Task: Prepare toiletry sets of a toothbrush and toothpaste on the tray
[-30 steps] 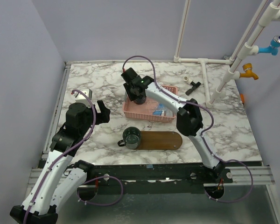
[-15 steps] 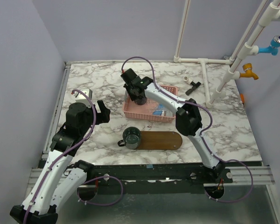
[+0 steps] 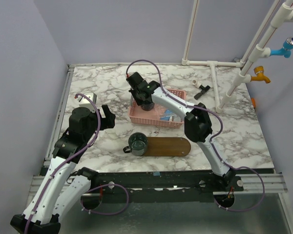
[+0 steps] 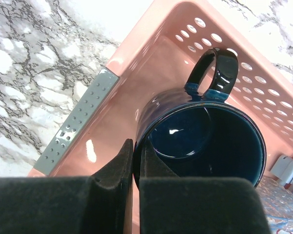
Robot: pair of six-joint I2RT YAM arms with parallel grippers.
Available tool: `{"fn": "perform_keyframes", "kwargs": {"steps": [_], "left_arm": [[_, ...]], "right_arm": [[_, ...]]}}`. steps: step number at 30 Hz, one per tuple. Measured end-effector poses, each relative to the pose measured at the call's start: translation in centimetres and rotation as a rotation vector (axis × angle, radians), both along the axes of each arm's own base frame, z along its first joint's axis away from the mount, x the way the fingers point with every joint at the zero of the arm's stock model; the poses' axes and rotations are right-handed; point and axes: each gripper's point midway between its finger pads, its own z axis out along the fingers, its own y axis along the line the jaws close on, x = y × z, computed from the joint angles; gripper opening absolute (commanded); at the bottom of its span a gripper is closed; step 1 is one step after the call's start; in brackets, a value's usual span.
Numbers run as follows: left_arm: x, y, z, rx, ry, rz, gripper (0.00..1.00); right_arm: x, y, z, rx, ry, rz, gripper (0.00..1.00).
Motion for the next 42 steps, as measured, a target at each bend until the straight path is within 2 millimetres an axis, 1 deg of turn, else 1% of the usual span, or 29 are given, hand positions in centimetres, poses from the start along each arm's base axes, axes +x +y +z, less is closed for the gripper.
{"fn": "perform_keyframes", "kwargs": {"steps": [4,9,13,19,22,25,29,31,35,39,42], "left_arm": [[0.0,0.0,0.0,0.0,0.0,0.0,0.82],[0.0,0.0,0.0,0.0,0.0,0.0,0.82],[0.0,0.0,0.0,0.0,-0.001,0.0,0.82],[-0.1,0.0,0.2,-0.002,-0.007,0.0,0.82],[-0.1,0.0,0.2,-0.003,-0.008,0.0,0.82],[-0.1,0.0,0.2,-0.003,-0.007,0.0,0.82],[-0.2,0.0,0.3,-0.004,-0.01,0.0,0.82],[-0.2,0.0,0.4,-0.007,-0.014,-0.002,0.82],[-0.4,-0.4,0.5,-0.018,-0.014,-0.027,0.82],[-0.5,-0.8,0.4,-0.026,-0.01,-0.05,0.82],[-0.6,-1.0,0.4,-0.029,-0.007,-0.058,0.82]], "right_arm": [[-0.1,-0.2,0.4,0.002,-0.011,0.012,0.0],[-1.0,-1.0,1.7,0.002,-0.016,0.028,0.0],[-2.0,-1.8,4.4,0.019,-0.041,0.054,0.01],[-3.4,-3.1,10.1,0.071,-0.111,0.086,0.01],[-4.4,-3.8,11.9,0.09,-0.128,0.105,0.01],[-6.1,-4.9,12.8,0.097,-0.131,0.15,0.01],[-9.8,-6.1,12.9,0.09,-0.117,0.255,0.01],[-11.9,-6.3,13.1,0.099,-0.108,0.323,0.01],[-15.3,-6.3,14.4,0.137,-0.106,0.452,0.01],[-17.9,-6.9,15.4,0.153,-0.109,0.552,0.01],[-19.4,-8.1,15.3,0.128,-0.092,0.595,0.01]]}}
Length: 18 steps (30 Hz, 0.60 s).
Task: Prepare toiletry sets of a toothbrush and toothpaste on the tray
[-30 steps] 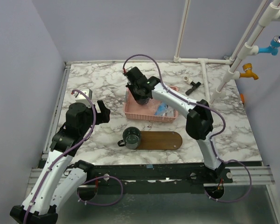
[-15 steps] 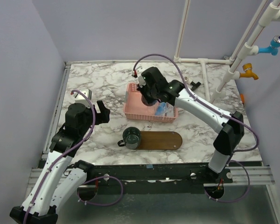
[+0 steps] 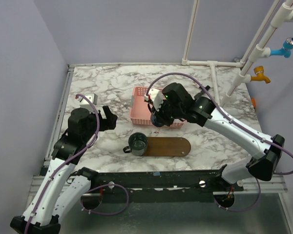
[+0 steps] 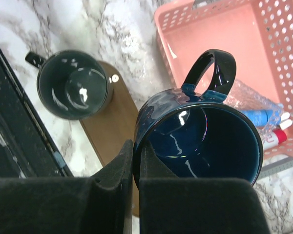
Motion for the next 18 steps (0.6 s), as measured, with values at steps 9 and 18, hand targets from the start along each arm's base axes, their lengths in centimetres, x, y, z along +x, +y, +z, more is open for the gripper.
{"fn": "perform_keyframes", "kwargs": {"steps": [9,18], "left_arm": [[-0.1,-0.1,-0.1,-0.003,0.001,-0.008,0.82],[-0.2,-0.1,-0.1,-0.004,-0.002,-0.008,0.82]], "right_arm": [[-2.5,-2.5,-2.0,-0.076,0.066,-0.028,0.01],[-5.7,-3.7,-5.7,-0.158,0.171,-0.197,0.01]]}}
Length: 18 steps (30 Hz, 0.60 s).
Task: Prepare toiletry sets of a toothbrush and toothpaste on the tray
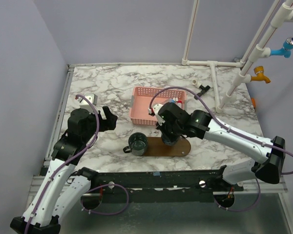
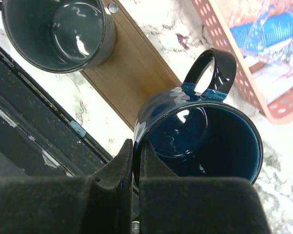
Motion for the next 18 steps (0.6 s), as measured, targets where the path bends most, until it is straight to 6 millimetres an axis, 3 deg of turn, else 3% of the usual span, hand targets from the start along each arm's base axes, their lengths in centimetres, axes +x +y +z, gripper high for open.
{"fn": "perform_keyframes", "kwargs": {"steps": [9,18], "left_arm": [[0.0,0.0,0.1,-0.001,-0.003,0.0,0.82],[-0.2,0.1,0.3,-0.005,-0.013,0.001,0.82]], "right_arm": [[-1.6,-1.8,-0.9,0.068,0.051,-0.286,0.01],[-1.4,-3.0,-2.7,0.096,0.07,-0.554,0.01]]}}
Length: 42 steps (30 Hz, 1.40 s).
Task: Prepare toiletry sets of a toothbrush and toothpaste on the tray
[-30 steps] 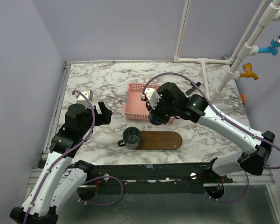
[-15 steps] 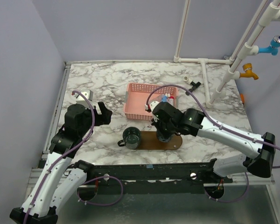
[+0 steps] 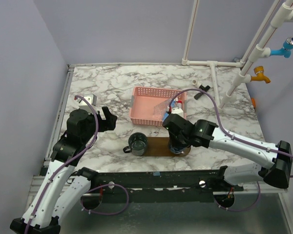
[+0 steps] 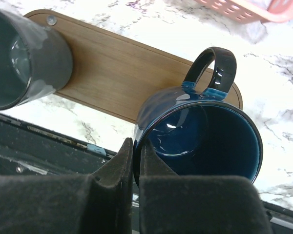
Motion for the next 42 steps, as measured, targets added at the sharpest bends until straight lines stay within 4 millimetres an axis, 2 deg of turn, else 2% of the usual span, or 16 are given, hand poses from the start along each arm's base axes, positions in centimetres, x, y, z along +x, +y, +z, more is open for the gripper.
{"fn": "perform_keyframes", "kwargs": {"steps": [11,28,29,32,42], "left_arm": [[-0.1,-0.1,0.0,-0.004,0.0,-0.003,0.82],[-0.3,0.0,-0.5,-0.006,0.027,0.005,0.82],[-0.3,0.0,-0.5,-0.006,0.027,0.005,0.82],[-0.3,0.0,-0.5,-0.006,0.027,0.005,0.82],[-0.4,-0.3,-0.5,-0.009,0.031,-0.005,0.82]], "right_arm": [[0.2,-0.1,-2.0,0.014,0.009,-0.17,0.01],[0.7,0.4,-4.2,-0.024,0.005,-0.243,0.01],[0.7,0.5,-4.3,-0.026,0.006,-0.242,0.01],[0.6,0.6,-4.4,-0.027,0.005,-0.237,0.13],[0.8,1.4,-4.2,0.004,-0.003,-0.236,0.29]]}}
